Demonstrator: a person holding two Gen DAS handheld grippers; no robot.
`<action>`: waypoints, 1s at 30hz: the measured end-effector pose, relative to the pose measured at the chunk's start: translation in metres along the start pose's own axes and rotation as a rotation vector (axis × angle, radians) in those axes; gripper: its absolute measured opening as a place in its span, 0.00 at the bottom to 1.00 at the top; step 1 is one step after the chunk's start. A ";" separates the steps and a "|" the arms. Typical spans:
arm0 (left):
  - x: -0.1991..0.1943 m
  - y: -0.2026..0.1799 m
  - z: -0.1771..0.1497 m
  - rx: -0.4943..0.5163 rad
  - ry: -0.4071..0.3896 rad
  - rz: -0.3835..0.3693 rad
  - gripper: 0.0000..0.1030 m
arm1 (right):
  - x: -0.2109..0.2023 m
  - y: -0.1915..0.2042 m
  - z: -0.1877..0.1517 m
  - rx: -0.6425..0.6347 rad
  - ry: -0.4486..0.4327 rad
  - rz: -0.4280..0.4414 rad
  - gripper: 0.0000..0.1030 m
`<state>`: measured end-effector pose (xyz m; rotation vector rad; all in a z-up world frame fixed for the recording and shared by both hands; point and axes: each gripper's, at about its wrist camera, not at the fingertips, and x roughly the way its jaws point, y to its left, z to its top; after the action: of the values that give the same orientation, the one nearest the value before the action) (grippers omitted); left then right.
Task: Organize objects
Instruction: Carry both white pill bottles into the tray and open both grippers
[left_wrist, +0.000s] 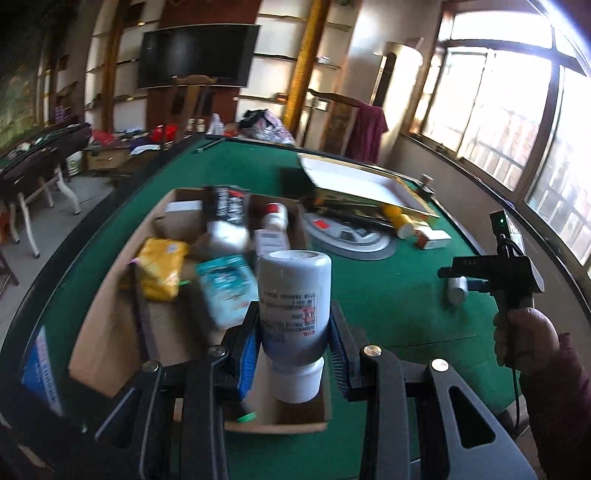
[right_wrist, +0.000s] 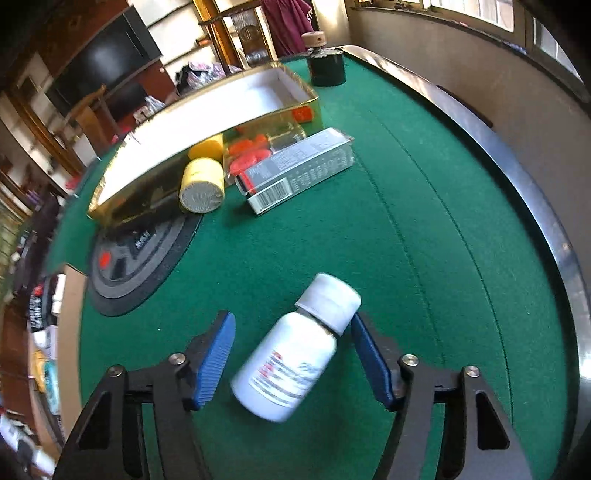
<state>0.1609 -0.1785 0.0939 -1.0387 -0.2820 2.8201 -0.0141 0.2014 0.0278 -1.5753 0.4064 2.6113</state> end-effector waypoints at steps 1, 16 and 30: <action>-0.001 0.005 -0.002 -0.009 0.002 0.005 0.32 | 0.001 0.004 -0.001 -0.013 0.004 -0.020 0.63; -0.008 0.053 -0.011 -0.108 0.013 0.056 0.32 | -0.044 0.050 -0.036 -0.168 -0.071 0.161 0.36; 0.011 0.078 -0.013 -0.138 0.096 0.109 0.32 | -0.065 0.213 -0.086 -0.440 0.118 0.561 0.37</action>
<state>0.1570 -0.2507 0.0600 -1.2507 -0.4268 2.8695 0.0505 -0.0207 0.0873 -1.9954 0.3333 3.2084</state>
